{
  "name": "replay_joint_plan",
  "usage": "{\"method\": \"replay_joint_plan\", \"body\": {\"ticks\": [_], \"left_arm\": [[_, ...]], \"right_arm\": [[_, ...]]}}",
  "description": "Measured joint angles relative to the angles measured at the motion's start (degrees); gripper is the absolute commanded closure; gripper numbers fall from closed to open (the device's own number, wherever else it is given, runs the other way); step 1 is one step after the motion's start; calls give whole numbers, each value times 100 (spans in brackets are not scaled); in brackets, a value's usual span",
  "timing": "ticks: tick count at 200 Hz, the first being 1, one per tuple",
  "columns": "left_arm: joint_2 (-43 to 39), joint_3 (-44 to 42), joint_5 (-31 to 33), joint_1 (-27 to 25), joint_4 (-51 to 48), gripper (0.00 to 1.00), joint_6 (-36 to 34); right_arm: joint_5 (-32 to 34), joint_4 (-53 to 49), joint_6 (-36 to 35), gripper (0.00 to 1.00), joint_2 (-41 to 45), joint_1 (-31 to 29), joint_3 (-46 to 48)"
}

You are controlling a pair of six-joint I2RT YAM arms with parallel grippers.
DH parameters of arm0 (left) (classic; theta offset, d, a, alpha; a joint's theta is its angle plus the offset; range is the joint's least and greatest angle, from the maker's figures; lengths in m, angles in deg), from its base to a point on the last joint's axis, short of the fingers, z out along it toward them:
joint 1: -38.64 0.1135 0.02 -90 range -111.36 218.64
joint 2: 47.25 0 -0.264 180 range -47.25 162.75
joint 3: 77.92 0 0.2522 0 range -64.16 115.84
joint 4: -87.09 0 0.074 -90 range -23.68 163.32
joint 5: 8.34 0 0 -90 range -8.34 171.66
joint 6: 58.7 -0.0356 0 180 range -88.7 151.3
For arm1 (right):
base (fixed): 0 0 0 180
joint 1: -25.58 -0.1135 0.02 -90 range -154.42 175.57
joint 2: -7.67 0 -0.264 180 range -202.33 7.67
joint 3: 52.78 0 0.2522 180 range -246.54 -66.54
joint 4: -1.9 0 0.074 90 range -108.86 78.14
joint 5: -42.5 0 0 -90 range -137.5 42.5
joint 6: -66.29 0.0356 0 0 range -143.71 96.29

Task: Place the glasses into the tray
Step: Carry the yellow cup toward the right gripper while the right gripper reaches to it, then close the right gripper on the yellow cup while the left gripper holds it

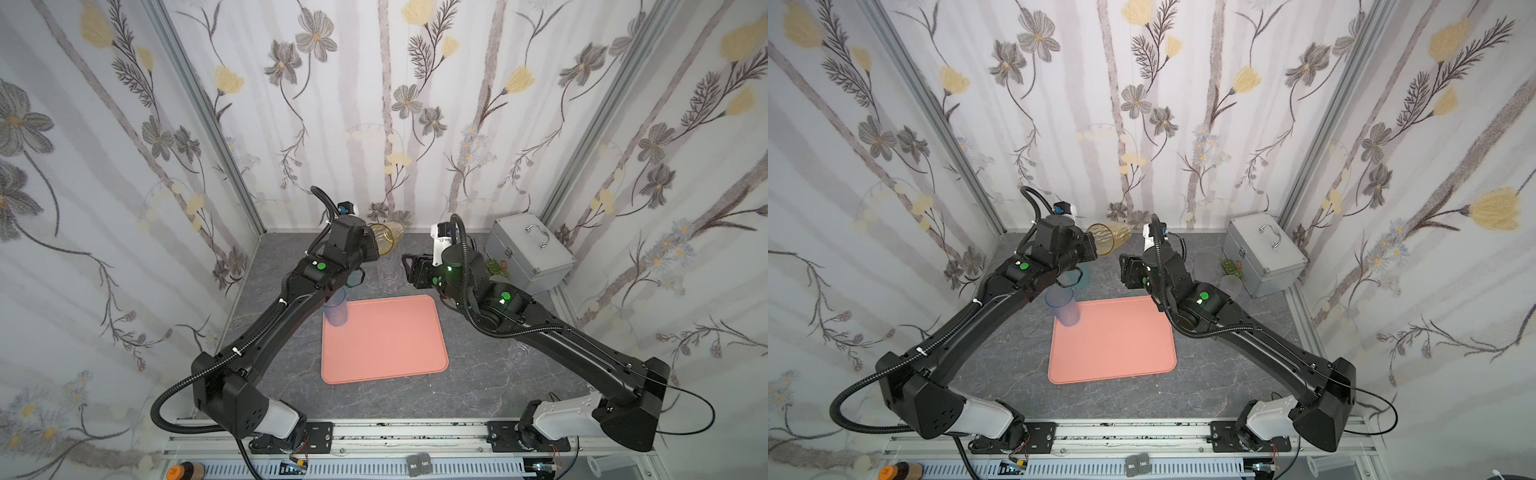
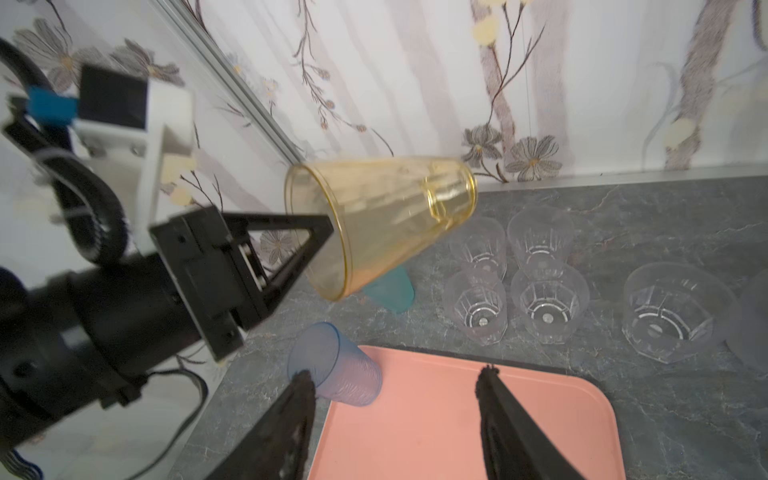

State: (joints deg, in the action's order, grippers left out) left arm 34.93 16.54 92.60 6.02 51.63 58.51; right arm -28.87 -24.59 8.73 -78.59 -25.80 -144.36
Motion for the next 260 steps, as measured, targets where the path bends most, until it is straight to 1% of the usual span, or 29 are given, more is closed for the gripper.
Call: {"method": "replay_joint_plan", "body": {"ticks": [11,34,69,94,106,146,191,217,226,237,260], "left_arm": [[-83,-192,184,-205,59,100,190],[-125,-407,343,-549,221,100,496],[-133,-577,605,-721,299,100,815],[-131,-619,678,-887,313,100,979],[-118,-728,695,-942,481,100,1047],[-103,-938,590,-997,538,100,1233],[-133,-940,597,-1047,573,100,1283],[-133,-940,595,-1141,592,96,1290],[-133,-940,581,-1174,590,93,1287],[-144,-940,551,-1224,588,88,1274],[-247,-940,328,-1233,562,74,1287]], "right_arm": [[120,105,-13,39,37,-7,39],[258,133,-83,40,-13,-20,79],[304,232,-131,42,-232,-70,68],[584,238,-166,44,-468,-76,48],[695,245,-195,46,-629,-68,17],[914,245,-254,58,-949,-70,-17],[1381,210,-516,80,-1169,-68,-79],[1674,85,-669,94,-1268,-57,-146],[1773,31,-732,100,-1281,-48,-146],[1849,-44,-804,100,-1285,-22,-146],[1764,-70,-791,100,-1285,48,-155]]}}
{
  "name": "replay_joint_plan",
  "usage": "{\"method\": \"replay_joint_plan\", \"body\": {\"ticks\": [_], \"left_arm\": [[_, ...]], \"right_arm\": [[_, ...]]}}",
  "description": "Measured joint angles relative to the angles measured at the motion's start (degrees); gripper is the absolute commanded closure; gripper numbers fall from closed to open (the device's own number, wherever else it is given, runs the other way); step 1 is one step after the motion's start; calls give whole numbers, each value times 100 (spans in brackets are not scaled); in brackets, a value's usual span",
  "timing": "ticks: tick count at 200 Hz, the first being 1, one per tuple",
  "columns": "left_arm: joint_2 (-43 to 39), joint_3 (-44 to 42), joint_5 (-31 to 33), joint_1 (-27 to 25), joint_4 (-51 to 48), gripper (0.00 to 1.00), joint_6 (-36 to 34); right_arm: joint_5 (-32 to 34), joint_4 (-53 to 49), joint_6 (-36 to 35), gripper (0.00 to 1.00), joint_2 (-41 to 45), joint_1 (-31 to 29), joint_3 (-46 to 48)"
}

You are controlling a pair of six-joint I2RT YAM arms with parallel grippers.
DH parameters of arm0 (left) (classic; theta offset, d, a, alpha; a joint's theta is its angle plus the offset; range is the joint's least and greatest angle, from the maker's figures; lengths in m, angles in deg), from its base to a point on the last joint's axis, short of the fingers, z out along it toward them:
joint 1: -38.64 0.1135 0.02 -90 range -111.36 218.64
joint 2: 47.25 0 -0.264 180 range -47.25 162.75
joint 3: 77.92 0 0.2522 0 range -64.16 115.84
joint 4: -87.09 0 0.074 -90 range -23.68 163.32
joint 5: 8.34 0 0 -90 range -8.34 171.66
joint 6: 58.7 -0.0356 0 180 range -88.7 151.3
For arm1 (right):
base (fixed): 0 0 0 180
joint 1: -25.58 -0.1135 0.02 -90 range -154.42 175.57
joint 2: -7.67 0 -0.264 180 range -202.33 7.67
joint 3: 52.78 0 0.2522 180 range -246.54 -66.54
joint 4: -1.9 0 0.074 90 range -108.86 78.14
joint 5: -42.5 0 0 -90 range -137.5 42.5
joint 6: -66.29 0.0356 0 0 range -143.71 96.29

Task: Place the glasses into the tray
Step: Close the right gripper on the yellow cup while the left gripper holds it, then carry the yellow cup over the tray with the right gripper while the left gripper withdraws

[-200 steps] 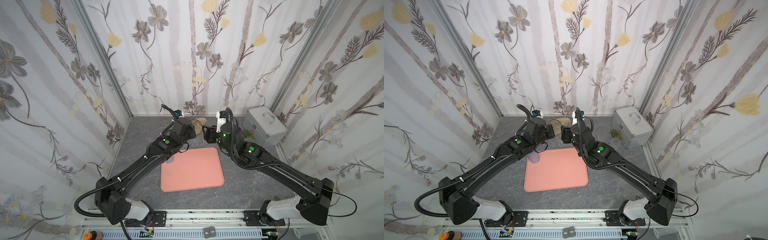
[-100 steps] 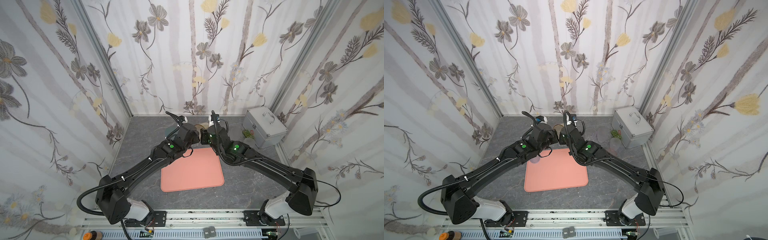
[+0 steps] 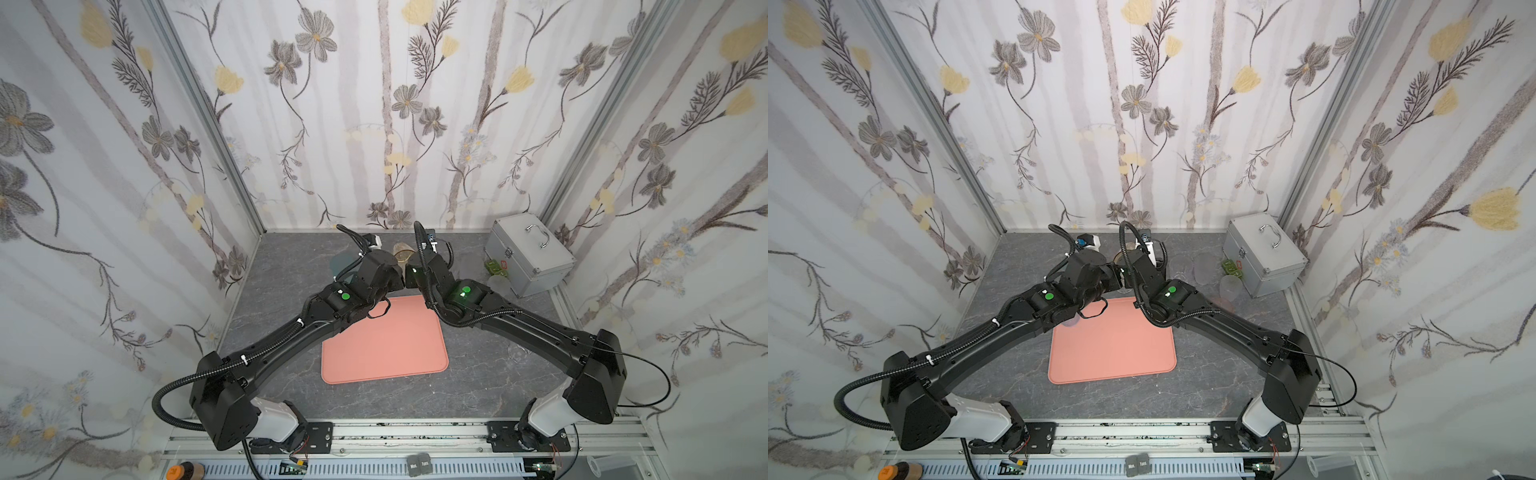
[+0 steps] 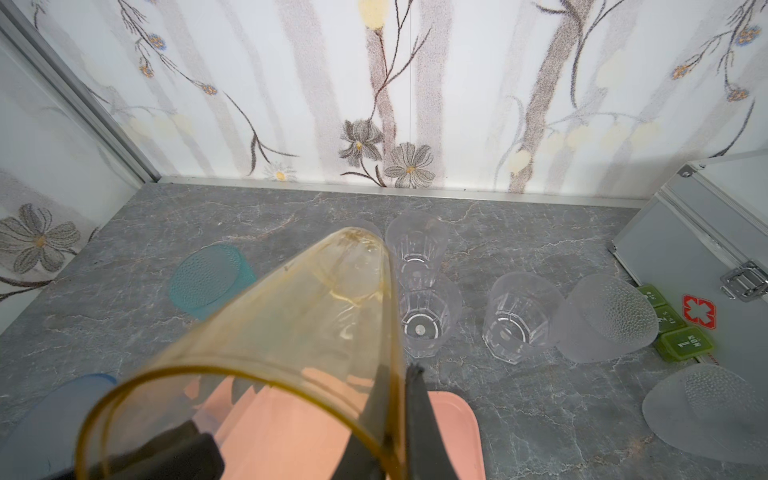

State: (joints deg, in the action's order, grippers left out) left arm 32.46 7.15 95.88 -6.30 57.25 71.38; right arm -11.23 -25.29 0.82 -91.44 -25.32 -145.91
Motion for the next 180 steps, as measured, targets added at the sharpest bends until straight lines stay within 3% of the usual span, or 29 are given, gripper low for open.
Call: {"method": "replay_joint_plan", "body": {"ticks": [55,84,111,146,180], "left_arm": [[-726,-120,-295,42,258,36,-127],[-1375,-623,-267,608,245,29,-557],[-1982,-1191,35,1060,168,22,-1047],[-2347,-1873,323,1851,168,22,-1405],[-2531,-2319,372,2406,120,22,-1556]], "right_arm": [[-927,-511,46,100,48,387,-116],[-1493,-1318,-136,100,-107,656,-649],[-2476,-2404,-437,100,-621,608,-1368],[-3058,-3624,-592,100,-1132,63,-1624],[-3246,-4061,-533,100,-1604,-466,-2116]]}}
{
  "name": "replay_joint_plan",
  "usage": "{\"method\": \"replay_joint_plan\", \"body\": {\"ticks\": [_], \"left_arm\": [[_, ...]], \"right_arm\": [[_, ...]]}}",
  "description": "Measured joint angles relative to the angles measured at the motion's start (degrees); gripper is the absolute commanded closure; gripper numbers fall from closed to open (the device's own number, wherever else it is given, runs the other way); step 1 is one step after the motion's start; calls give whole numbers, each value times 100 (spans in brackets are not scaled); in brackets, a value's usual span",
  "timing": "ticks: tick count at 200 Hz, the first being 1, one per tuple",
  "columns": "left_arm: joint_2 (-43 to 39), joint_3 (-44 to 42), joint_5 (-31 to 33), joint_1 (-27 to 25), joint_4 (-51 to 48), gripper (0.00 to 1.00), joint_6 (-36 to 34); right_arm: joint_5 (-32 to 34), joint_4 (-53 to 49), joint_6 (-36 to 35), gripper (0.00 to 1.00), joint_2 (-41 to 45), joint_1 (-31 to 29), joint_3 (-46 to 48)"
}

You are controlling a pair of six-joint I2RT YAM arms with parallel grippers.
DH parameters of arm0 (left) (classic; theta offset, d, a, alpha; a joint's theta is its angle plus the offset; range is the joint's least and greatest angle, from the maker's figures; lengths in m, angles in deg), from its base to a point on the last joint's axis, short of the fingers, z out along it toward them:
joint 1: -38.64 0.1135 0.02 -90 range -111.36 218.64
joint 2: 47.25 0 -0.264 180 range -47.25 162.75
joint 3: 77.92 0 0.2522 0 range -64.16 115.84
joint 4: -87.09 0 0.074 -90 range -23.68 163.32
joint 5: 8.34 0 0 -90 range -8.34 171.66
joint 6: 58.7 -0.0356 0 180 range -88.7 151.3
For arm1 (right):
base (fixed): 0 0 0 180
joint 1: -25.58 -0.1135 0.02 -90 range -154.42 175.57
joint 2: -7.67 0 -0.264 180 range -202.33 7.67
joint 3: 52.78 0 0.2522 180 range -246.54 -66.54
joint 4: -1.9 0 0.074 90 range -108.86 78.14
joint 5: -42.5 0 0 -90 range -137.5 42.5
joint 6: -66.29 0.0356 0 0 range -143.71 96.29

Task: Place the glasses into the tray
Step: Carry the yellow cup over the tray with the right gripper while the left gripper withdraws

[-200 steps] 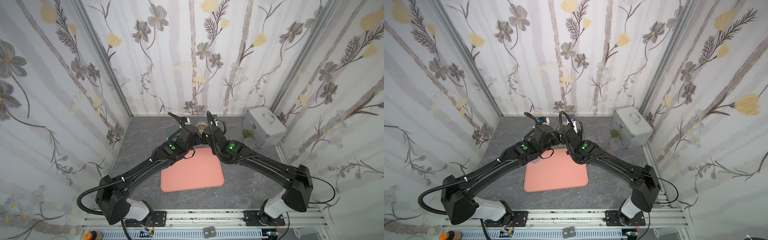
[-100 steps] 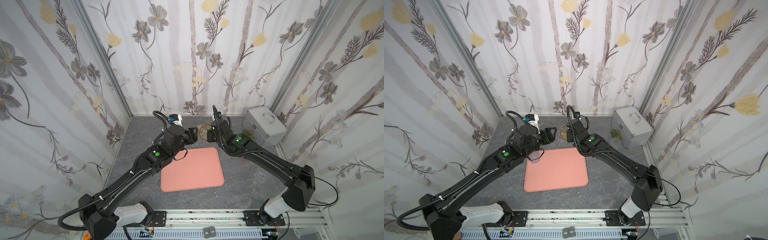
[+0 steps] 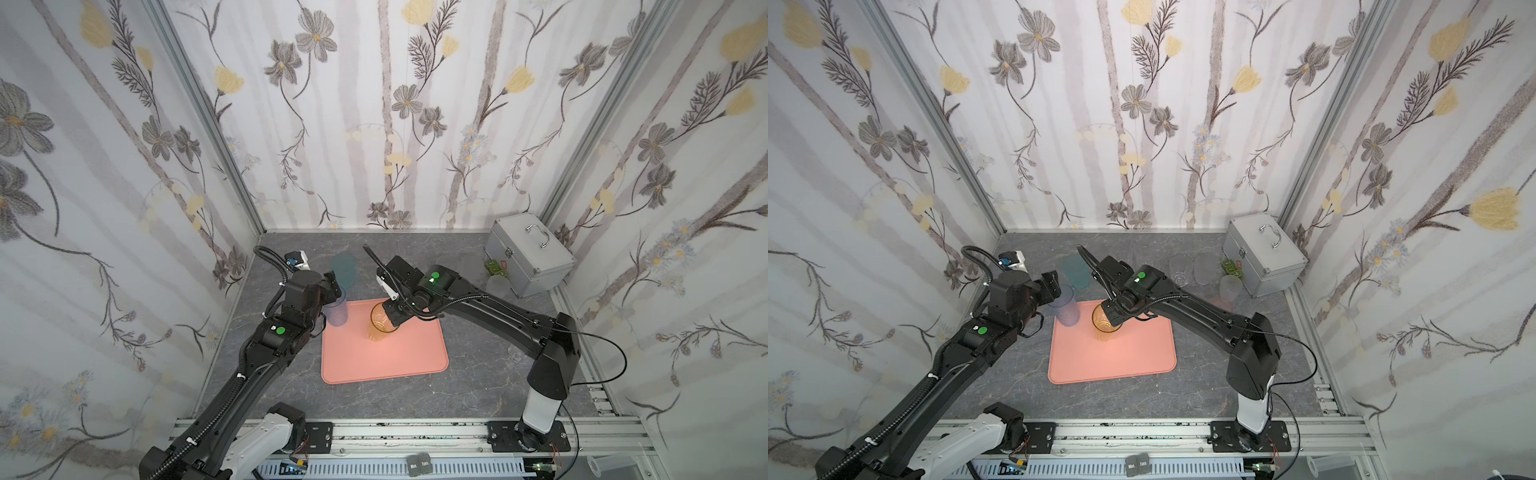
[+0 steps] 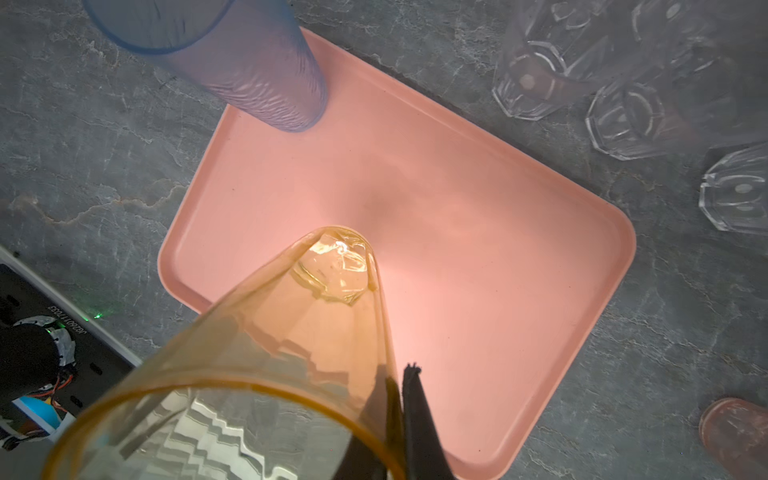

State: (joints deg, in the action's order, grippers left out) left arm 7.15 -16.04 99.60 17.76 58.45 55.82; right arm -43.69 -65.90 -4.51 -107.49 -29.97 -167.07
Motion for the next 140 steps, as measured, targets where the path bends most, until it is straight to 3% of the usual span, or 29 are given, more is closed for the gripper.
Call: {"method": "replay_joint_plan", "body": {"ticks": [45,93,140], "left_arm": [[-44,-155,-92,444,4,22,-35],[-111,-262,-173,673,4,22,-35],[-133,-275,-299,772,4,22,-35]], "right_arm": [[39,-367,68,100,-1036,-535,-1128],[243,-791,85,100,-2146,-708,-2647],[212,-951,164,100,-2522,-739,-2894]]}}
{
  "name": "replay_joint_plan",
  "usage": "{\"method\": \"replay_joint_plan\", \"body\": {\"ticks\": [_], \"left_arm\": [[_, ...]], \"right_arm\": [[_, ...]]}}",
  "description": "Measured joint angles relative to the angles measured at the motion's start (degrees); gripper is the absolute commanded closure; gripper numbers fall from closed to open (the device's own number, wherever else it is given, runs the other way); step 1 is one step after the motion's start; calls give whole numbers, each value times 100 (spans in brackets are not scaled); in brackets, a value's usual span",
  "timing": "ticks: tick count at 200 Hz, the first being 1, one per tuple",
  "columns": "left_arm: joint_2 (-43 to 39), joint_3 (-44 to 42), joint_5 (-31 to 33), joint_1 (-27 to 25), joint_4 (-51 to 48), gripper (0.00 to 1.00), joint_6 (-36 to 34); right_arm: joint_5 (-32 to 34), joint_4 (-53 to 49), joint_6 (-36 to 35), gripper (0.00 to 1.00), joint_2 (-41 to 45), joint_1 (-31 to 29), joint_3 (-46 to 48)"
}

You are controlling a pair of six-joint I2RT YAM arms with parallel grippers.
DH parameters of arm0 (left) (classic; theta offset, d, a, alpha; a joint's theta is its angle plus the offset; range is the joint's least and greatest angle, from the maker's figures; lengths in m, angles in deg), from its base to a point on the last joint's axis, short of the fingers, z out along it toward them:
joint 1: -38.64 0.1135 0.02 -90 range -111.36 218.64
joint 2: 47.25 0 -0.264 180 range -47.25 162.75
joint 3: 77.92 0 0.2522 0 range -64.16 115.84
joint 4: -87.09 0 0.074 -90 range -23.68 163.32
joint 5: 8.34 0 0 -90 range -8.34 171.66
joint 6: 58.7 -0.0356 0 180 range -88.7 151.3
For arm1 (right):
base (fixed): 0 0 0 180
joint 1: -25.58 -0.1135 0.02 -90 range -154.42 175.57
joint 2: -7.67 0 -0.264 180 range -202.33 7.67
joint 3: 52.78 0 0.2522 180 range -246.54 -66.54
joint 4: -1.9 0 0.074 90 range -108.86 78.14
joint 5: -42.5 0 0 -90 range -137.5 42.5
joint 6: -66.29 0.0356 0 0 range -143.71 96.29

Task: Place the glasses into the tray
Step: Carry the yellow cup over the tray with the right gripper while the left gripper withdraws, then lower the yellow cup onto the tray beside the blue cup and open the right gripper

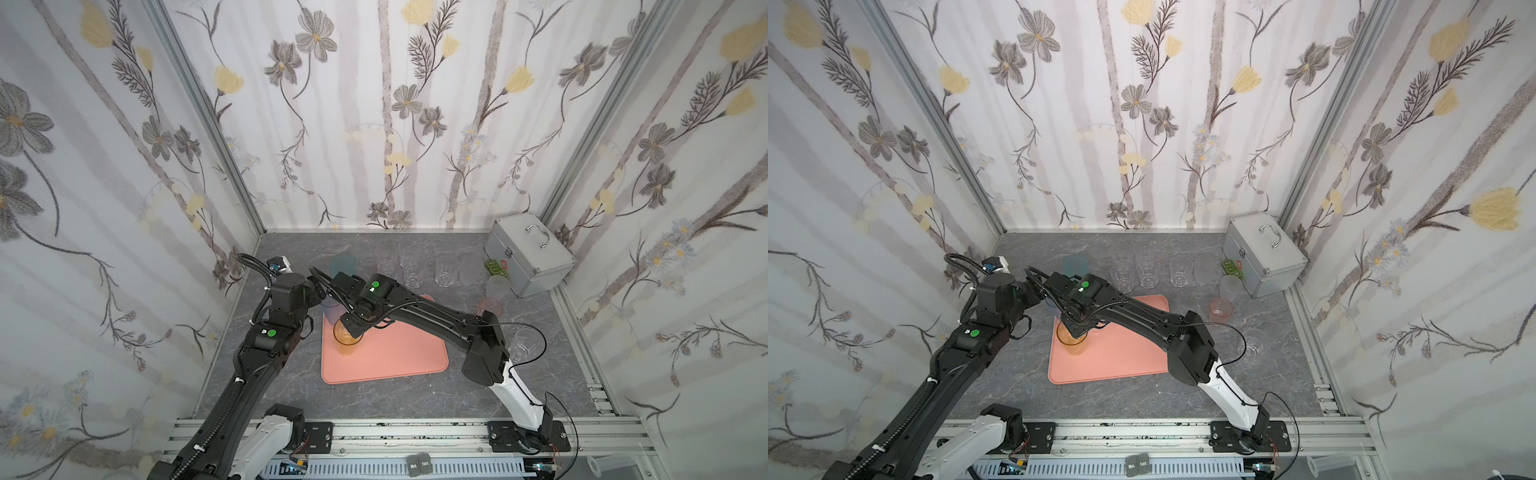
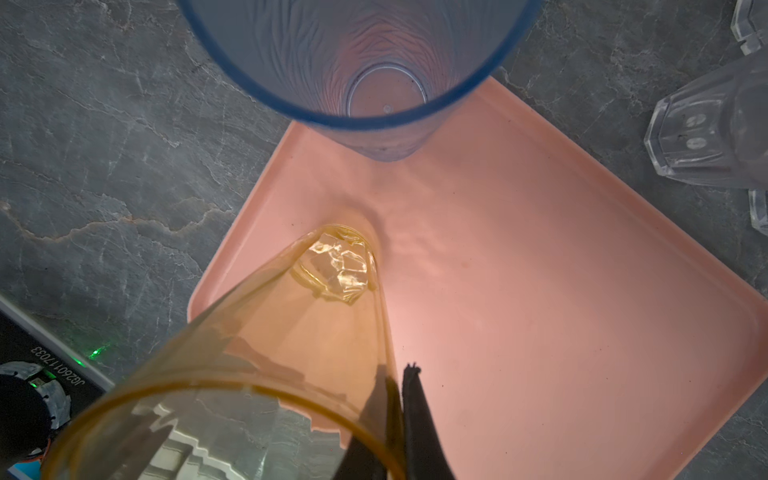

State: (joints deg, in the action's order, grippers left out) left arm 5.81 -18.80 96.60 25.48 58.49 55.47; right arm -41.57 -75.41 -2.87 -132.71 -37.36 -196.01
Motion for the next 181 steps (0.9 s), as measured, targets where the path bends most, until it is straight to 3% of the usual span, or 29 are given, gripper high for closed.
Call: {"method": "replay_joint_plan", "body": {"ticks": [35,108,181], "left_arm": [[4,-4,-59,15,2,22,0],[20,-4,-249,24,2,22,2],[22,-4,-306,26,2,22,2]], "right_arm": [[-31,107,129,97,-63,-7,-17],[-269,535,378,80,-144,22,-28],[-605,809,614,71,-28,94,-28]]}}
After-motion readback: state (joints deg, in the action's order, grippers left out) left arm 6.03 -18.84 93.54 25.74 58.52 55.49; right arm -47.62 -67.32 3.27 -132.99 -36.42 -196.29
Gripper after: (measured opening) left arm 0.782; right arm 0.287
